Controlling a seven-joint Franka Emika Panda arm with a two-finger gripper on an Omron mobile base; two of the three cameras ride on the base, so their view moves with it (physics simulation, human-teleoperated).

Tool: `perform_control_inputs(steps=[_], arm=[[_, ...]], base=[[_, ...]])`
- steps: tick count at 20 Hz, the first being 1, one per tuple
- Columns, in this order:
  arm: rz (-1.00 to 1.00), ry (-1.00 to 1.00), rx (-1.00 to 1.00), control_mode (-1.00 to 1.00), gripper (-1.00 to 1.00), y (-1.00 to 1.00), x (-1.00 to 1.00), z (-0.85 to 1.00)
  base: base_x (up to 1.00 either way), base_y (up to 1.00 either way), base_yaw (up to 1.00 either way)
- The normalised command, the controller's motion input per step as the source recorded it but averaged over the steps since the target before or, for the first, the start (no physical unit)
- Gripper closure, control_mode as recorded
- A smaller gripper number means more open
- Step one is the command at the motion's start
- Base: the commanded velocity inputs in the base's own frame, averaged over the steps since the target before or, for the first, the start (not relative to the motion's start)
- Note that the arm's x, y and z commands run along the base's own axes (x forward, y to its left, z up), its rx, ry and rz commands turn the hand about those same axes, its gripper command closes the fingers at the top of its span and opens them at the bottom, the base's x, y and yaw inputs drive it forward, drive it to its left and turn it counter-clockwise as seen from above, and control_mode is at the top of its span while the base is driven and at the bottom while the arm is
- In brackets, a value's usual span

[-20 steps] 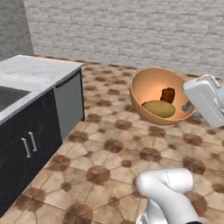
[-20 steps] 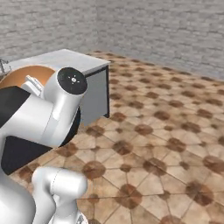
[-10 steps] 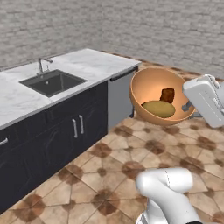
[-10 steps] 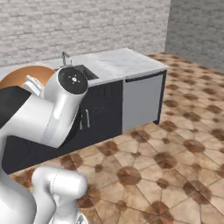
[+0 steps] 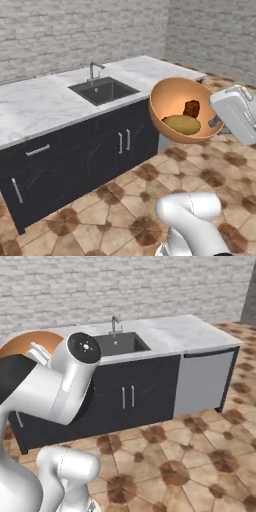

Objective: The microwave is finished heating the chicken drumstick and potato. Take the bowl containing the food and place it on the dining counter.

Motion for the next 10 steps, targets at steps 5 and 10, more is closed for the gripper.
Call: perform_control_inputs(steps=[5, 10], arm=[[0.0, 0.0, 0.0, 1.0, 1.0, 0.0, 0.0, 0.0], [0.0, 0.0, 0.0, 1.0, 1.0, 0.0, 0.0, 0.0]], base=[[0.27, 0.66, 0.46], [0.42, 1.0, 0.38]])
